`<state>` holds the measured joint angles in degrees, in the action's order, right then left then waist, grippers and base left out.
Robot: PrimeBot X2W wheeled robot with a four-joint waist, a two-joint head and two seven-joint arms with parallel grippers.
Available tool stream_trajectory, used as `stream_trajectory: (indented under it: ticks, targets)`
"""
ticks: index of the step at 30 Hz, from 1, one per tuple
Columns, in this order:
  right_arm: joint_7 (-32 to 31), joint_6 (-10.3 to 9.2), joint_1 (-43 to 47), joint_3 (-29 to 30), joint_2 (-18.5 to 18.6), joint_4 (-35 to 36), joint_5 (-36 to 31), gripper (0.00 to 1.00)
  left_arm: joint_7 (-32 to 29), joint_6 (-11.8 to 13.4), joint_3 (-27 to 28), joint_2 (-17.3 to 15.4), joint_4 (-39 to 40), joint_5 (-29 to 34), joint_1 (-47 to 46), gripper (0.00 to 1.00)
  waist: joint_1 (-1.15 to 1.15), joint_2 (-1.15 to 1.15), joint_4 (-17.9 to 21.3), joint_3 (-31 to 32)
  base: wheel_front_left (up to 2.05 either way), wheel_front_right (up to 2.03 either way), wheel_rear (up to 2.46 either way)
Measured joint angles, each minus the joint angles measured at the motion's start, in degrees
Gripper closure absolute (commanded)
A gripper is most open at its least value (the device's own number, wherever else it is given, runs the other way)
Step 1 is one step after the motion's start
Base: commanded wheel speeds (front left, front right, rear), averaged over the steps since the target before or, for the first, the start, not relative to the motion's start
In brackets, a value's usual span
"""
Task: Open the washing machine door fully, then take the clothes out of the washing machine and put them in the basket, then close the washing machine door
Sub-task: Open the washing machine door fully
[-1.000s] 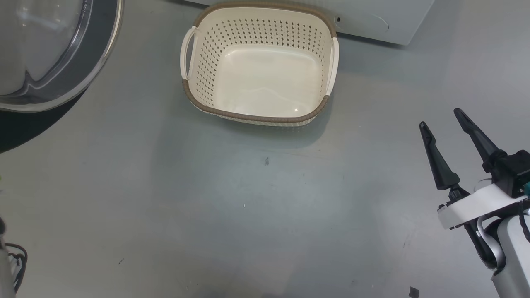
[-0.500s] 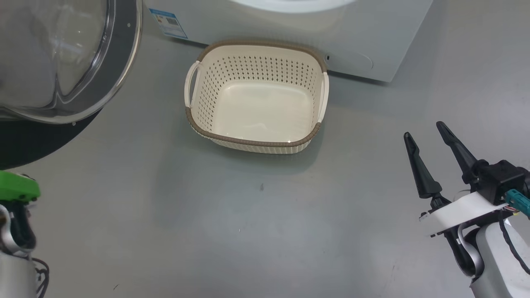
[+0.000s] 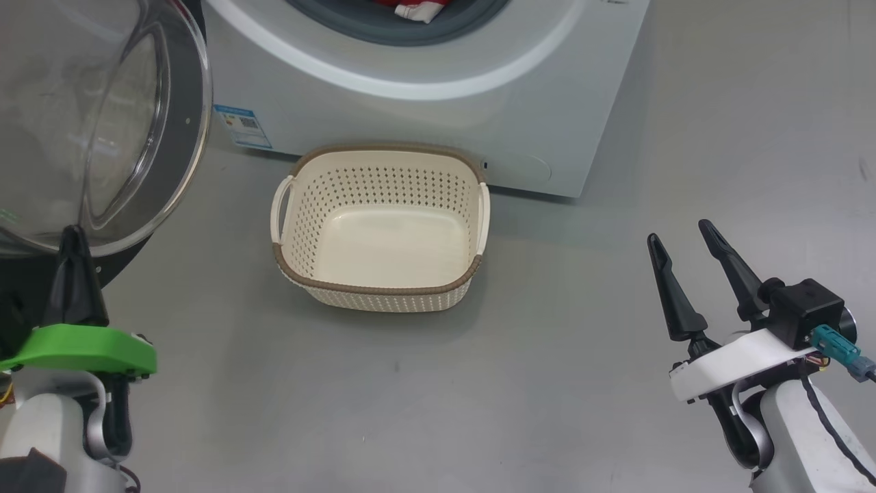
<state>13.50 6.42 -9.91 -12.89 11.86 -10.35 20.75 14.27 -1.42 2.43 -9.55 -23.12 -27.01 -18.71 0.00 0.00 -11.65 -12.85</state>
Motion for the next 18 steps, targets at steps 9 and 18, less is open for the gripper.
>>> stream_trajectory:
  ticks: [9,18]
  targets:
    - [0.29,-0.10,1.22,0.65,-0.96,-0.31,0.26,0.00,0.01,-1.51,-3.00,1.91,3.20,1.43,3.77,1.00,0.00,0.00,4.43,3.42,0.00,0.00,0.00]
    - [0.51,-0.89,3.10,1.60,-1.14,-0.27,0.42,0.00,0.02,-2.41,-6.25,4.87,4.69,1.91,8.14,1.00,0.00,0.00,8.68,6.41,0.00,0.00,0.00]
